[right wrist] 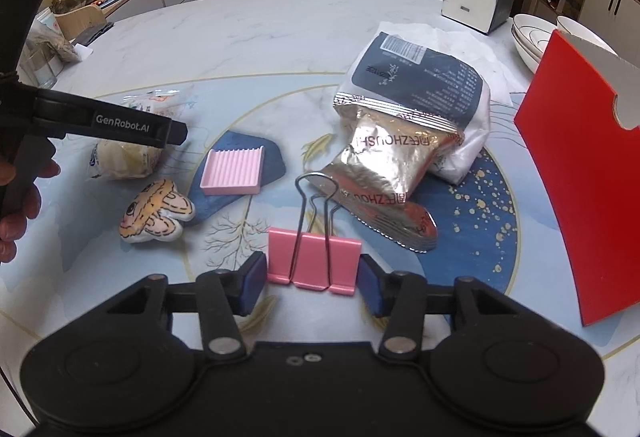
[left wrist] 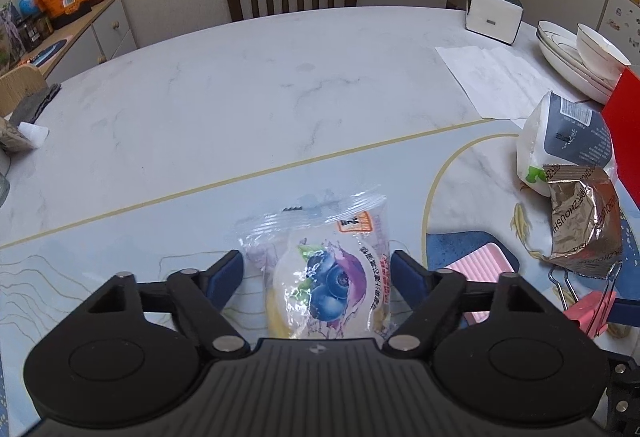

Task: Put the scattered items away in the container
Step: 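Lower the left tool onto the blueberry snack bag while the right tool approaches the pink binder clip, then grasp the blueberry snack bag with the left tool while the right tool grasps the pink binder clip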

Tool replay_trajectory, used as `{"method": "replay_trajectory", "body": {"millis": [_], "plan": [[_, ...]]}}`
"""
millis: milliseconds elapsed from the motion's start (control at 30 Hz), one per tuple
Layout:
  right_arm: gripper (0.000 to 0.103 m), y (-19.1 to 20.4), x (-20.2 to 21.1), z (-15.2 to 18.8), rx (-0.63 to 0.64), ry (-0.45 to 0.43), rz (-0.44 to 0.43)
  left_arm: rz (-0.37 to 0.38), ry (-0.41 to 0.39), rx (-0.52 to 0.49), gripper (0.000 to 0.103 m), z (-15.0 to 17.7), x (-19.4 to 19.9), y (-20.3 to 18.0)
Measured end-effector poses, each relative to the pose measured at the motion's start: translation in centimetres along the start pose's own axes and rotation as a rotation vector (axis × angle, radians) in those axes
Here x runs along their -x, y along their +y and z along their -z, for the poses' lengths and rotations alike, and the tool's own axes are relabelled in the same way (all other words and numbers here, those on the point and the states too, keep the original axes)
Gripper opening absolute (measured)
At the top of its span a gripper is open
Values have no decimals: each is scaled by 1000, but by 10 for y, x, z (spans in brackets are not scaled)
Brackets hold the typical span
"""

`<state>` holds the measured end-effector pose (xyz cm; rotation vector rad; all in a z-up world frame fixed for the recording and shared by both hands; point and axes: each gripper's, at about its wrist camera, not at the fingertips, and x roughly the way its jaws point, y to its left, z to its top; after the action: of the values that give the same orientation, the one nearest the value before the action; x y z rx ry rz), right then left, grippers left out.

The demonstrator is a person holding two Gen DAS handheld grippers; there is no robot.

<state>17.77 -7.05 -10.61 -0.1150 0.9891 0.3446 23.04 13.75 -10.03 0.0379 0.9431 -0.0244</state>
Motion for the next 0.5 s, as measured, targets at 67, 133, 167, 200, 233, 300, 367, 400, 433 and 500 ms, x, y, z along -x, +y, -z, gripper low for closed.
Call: {"method": "replay_trajectory", "body": {"millis": [67, 133, 167, 200, 233, 300, 367, 400, 433, 500], "plan": [[48, 0, 0, 0, 1, 0, 0, 5, 8, 6, 71, 1, 0, 0], [47, -1, 1, 0, -4, 0, -1, 1, 8, -1, 66, 2, 1, -1], [47, -2, 1, 0, -4, 0, -3, 0, 8, -5, 63, 2, 2, -2], [47, -3, 2, 1, -5, 0, -5, 0, 9, -7, 59, 2, 2, -3], [47, -3, 2, 2, -4, 0, -7, 3, 11, -8, 58, 2, 3, -3], [47, -5, 3, 3, -2, -1, -9, 3, 14, -10, 55, 3, 3, -4], [47, -6, 4, 3, -5, 3, -11, 2, 14, -12, 53, 4, 4, -5], [47, -7, 5, 4, -6, 3, -11, 1, 14, -12, 52, 4, 5, -5], [47, -7, 5, 4, -8, 4, -11, 2, 14, -11, 52, 4, 5, -5], [47, -8, 7, 4, -14, 4, -15, 0, 15, -10, 51, 5, 7, -6]]}}
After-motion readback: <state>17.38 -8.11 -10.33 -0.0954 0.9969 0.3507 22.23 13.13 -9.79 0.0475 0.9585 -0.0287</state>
